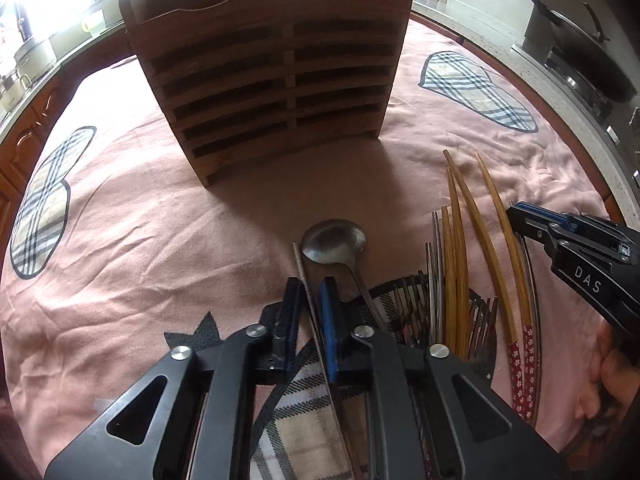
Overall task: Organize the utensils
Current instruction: 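Grasp a thin metal chopstick with the left tool while the right tool grasps a wooden chopstick, then lift both chopsticks and carry them over the wooden caddy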
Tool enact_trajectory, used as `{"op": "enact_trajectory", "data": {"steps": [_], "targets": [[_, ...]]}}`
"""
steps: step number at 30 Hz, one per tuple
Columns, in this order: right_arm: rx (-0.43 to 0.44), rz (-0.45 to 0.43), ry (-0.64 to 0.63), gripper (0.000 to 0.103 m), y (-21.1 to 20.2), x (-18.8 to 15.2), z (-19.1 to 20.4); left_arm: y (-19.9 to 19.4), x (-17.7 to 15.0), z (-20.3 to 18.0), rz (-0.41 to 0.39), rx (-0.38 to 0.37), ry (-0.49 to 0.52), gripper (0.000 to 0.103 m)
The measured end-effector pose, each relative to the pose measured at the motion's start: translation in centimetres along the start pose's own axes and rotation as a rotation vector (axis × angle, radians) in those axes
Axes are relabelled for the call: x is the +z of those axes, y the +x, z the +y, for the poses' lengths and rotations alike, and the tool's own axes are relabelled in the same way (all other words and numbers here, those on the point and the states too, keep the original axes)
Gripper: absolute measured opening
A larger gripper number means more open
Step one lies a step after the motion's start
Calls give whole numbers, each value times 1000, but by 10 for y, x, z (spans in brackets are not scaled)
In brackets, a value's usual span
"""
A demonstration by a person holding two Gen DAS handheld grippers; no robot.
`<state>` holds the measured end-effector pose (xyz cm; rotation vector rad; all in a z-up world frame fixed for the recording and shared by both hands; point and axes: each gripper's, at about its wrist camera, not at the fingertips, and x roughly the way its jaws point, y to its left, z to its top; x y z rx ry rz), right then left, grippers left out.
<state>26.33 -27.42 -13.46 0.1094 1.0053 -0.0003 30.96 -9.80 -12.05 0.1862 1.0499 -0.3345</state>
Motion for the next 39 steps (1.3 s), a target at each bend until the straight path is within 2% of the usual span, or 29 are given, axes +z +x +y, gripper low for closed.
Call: {"op": "enact_trajectory", "data": {"steps": [7,12,19,27,39], "targets": [[63,2,62,7,-3,3,-9,-5,-1,14,-3,-58,-37,4],[118,-41,75,5,-21,5,-8,-28,-9,31,-37,-97,-74,4],[181,-110,63,4,-56,14,1,-78,-19,53,-111,-118,-102,4],[223,-212,36,4,-102,27,15,-136,-29,68,-234,-139,-139,4],[257,-319,-12,4,-148,34,33,-184,-39,74,-365,-145,-163,4]]}}
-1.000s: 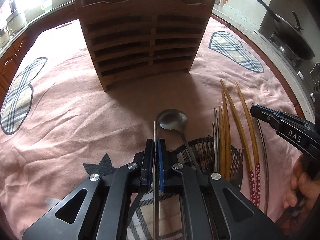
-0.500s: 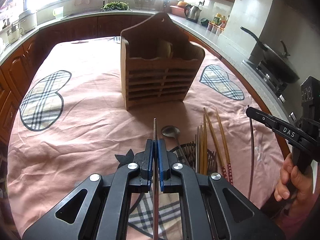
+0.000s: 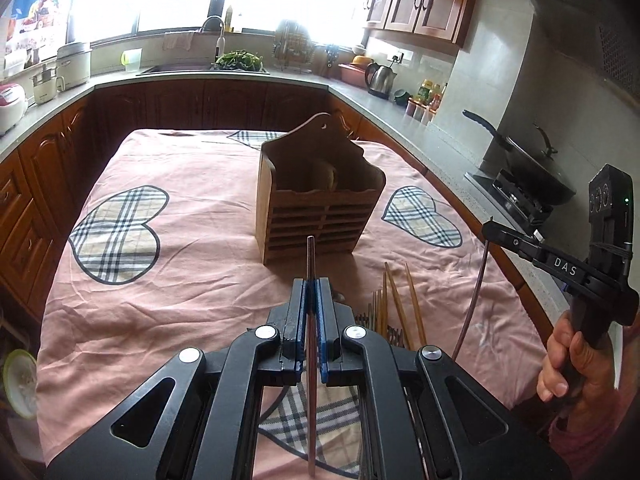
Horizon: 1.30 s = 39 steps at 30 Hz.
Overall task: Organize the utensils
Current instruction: 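Lift both chopsticks and carry them over the wooden caddy, then lower both chopsticks into the caddy slots and open both tools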
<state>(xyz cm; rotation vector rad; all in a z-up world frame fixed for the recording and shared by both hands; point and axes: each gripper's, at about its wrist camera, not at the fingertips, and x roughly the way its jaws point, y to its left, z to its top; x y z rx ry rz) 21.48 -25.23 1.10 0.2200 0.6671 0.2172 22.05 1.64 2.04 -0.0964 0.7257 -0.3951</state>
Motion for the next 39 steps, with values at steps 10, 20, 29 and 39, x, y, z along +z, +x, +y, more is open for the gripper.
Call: {"op": "enact_trajectory", "data": {"steps": [10,20,29,39], "targets": [[18,-100,-26,4,-21,25,13,-28,16,9,-109,-22,-53,4],[35,-275,-30,4,-26,90,25,-47,84,13,-314,-10,-69,4],[24,-402,-18,4,0,155,26,-10,153,21,-449,36,-105,4],[2,-372,32,4,78,147,-4,72,156,47,-488,109,-192,4]]}}
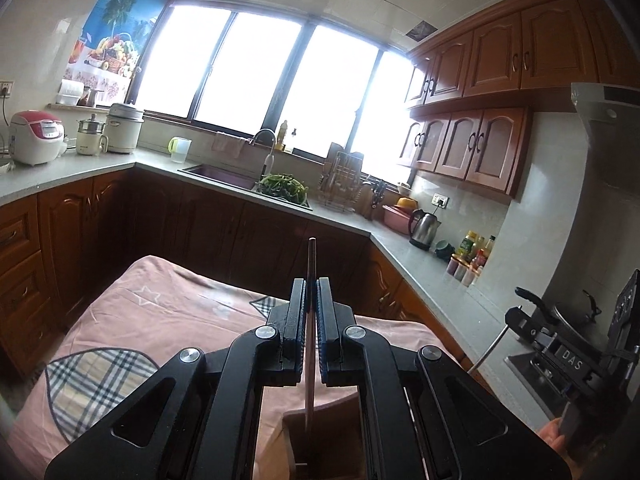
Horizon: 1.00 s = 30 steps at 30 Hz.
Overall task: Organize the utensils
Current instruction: 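Lower both chopsticks into the caddy slots and open both tools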
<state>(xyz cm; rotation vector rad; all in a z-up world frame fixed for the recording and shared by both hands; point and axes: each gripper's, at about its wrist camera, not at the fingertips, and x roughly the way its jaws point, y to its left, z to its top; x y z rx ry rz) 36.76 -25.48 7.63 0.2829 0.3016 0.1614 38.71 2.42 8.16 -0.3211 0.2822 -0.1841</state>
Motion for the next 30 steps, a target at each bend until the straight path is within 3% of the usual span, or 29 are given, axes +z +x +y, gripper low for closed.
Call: {"op": "enact_trajectory", "data": {"steps": [12,27,30], "targets": [[3,68,7,4,31,-50,-10,30,-60,12,76,8,21,4],[0,126,49,9,39,-49,-20,38,-55,14,131,4,15,5],[5,133,55,9,39,-49,-20,38,-54,14,141,0,11,9]]}}
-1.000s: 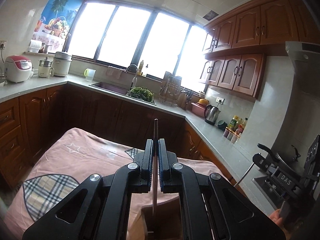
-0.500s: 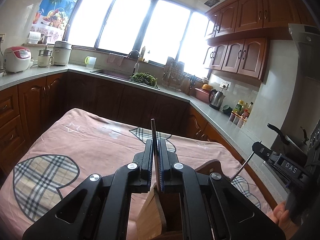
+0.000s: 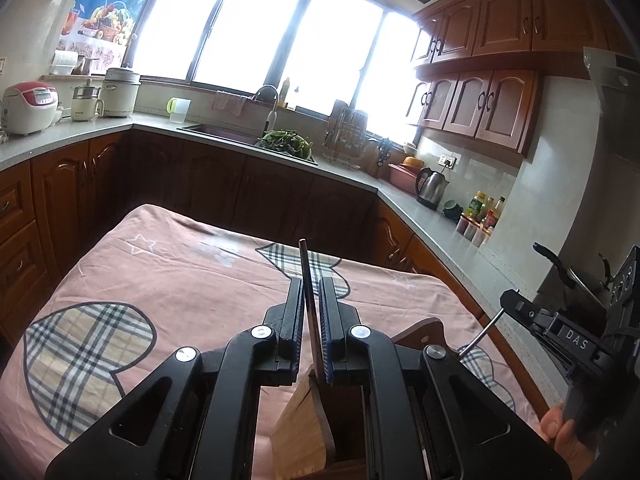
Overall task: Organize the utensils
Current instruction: 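Lower both chopsticks into the caddy slots and open both tools, then move both open tools back to the utensil pile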
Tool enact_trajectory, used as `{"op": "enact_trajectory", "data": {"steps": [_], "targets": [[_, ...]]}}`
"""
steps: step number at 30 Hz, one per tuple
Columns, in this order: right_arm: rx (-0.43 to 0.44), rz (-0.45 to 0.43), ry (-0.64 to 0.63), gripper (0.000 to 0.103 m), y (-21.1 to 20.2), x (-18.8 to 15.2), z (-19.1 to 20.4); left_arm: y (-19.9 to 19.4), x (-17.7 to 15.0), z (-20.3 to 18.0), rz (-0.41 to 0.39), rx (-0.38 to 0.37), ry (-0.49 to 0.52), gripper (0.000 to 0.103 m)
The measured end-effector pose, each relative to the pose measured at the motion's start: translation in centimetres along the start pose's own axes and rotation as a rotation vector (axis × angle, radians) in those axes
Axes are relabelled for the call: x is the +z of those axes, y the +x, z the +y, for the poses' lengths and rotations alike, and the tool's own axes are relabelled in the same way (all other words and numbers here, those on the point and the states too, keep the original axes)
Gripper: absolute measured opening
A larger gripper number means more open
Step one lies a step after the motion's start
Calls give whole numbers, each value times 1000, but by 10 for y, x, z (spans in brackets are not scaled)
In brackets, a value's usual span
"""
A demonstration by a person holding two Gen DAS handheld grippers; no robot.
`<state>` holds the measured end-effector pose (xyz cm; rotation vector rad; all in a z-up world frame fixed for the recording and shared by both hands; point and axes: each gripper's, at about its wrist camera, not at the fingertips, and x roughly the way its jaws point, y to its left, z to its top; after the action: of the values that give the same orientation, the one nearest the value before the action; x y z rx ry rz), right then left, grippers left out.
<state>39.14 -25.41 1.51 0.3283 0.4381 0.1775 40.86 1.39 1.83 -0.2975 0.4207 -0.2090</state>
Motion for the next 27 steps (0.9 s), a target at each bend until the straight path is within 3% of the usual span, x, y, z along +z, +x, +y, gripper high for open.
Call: {"op": "enact_trajectory", "data": {"steps": [2,3,4,5,7,13,17,19,27], "targets": [[-1,7,5,10,0,0,0,-1,1,0,-2,4,2,18],[-1,11,9,11,0,0,0,-1,1,0,-2,4,0,29],[-3,15,15,18,0,0,-1,-3,2,0,-6,7,-3,40],[-1,16,20,24,0,0,-2,-5,2,1,-13,12,-6,45],[8,10,31,51,-4,0,-4,-9,3,1,-20,14,-7,48],[32,-11,65,79,-20,1,-7,-22,0,6,-6,15,-20,74],[41,-21,77,88,-37,-2,-9,-38,-6,10,10,34,-38,85],[56,-19,84,97,-45,-5,-9,-46,-9,12,26,49,-51,94],[83,1,81,99,-89,-22,-7,-88,-26,14,66,70,-43,95]]}}
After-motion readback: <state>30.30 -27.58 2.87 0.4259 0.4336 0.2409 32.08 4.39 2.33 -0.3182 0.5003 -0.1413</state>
